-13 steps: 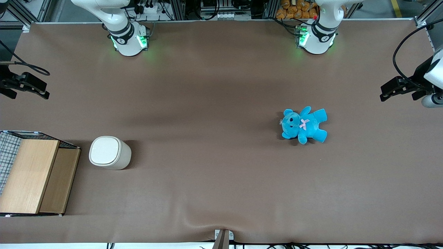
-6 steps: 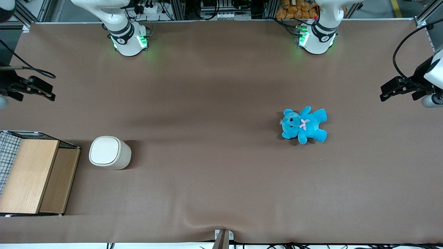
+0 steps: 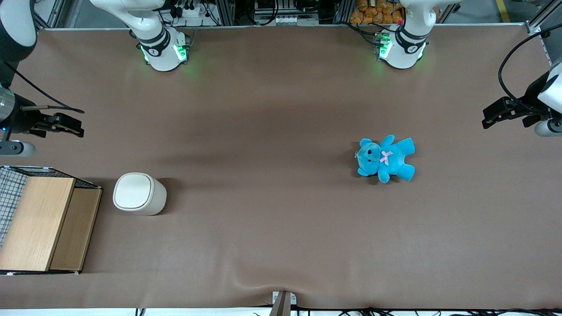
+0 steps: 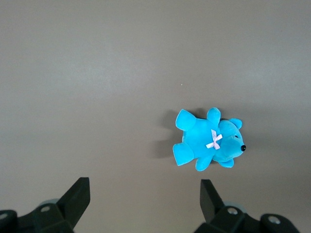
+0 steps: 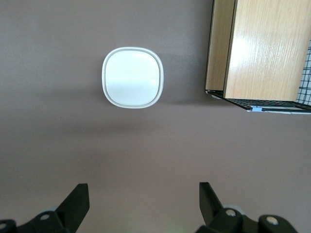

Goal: Open trash can with right arm
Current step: 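Move the right gripper over the white trash can and lower it to the lid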

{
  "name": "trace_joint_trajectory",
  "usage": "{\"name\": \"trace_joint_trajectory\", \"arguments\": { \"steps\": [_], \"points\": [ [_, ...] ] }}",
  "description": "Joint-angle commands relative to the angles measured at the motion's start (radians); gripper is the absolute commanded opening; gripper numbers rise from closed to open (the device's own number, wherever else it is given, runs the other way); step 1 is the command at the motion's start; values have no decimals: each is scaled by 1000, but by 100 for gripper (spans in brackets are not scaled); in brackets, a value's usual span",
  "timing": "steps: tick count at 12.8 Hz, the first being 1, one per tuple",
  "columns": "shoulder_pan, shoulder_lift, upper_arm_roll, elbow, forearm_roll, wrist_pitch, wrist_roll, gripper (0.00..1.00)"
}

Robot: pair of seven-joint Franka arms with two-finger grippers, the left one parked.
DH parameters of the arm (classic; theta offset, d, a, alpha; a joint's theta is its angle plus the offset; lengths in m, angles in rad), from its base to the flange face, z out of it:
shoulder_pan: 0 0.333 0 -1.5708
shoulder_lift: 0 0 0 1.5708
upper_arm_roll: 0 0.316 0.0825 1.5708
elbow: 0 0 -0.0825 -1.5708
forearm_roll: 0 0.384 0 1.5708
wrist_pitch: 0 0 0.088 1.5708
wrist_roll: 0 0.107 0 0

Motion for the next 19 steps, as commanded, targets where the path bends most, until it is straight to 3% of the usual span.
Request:
{"name": "trace_joint_trajectory", "arguments": {
  "steps": [1,2,4,6,8,9,11,13,19],
  "points": [
    [-2,23,2,18,16,0,3,100],
    [-1,37,2,24,16,8,4,100],
    [0,49,2,24,16,28,10,62],
    [-1,77,2,29,32,43,10,39],
    [-3,130,2,81,34,69,6,38],
    [-2,161,2,110,35,74,7,33],
    [2,203,2,121,38,100,9,13],
    [3,238,2,118,45,149,6,2],
    [-15,359,1,83,46,233,-5,0]
  ]
}}
